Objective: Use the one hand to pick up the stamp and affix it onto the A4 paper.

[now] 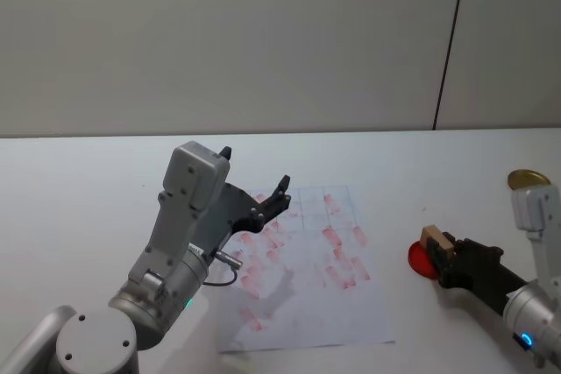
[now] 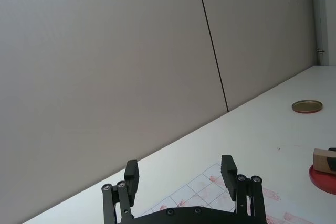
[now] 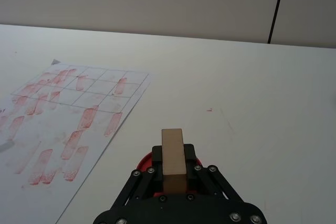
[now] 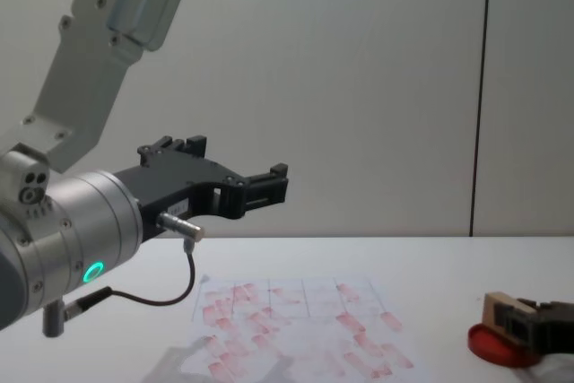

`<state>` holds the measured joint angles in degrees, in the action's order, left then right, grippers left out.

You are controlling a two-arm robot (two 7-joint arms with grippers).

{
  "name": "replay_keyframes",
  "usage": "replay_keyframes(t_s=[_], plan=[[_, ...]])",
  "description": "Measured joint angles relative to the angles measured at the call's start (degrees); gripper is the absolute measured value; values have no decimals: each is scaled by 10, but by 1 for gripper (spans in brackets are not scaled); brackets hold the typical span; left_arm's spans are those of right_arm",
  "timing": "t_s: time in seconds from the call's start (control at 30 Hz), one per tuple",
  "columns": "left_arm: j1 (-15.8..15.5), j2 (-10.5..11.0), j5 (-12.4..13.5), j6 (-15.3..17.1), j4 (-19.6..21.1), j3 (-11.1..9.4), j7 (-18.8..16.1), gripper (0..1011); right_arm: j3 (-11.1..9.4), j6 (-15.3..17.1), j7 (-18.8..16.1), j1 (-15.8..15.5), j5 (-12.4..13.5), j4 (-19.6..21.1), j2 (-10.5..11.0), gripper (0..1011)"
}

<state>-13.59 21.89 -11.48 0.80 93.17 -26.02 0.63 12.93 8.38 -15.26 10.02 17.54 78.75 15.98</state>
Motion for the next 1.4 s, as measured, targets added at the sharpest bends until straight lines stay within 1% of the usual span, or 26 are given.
replay_keyframes(t_s=[0.3,0.63,0.93,1.27,1.4], plan=[[0,0,0,0,0,0,0,993,1,-15,-6,-1,-1,1,-1,217],[0,0,0,0,0,0,0,993,8,-27,-33,-1,-5,15,-3,217],[0,0,0,0,0,0,0,993,23,-30,-78,3,-15,28,-13,217],[0,0,0,0,0,0,0,993,43,-28,-113,1,-36,36,-20,217],[0,0,0,0,0,0,0,993,48,-28,-120,-2,-42,38,-21,217]])
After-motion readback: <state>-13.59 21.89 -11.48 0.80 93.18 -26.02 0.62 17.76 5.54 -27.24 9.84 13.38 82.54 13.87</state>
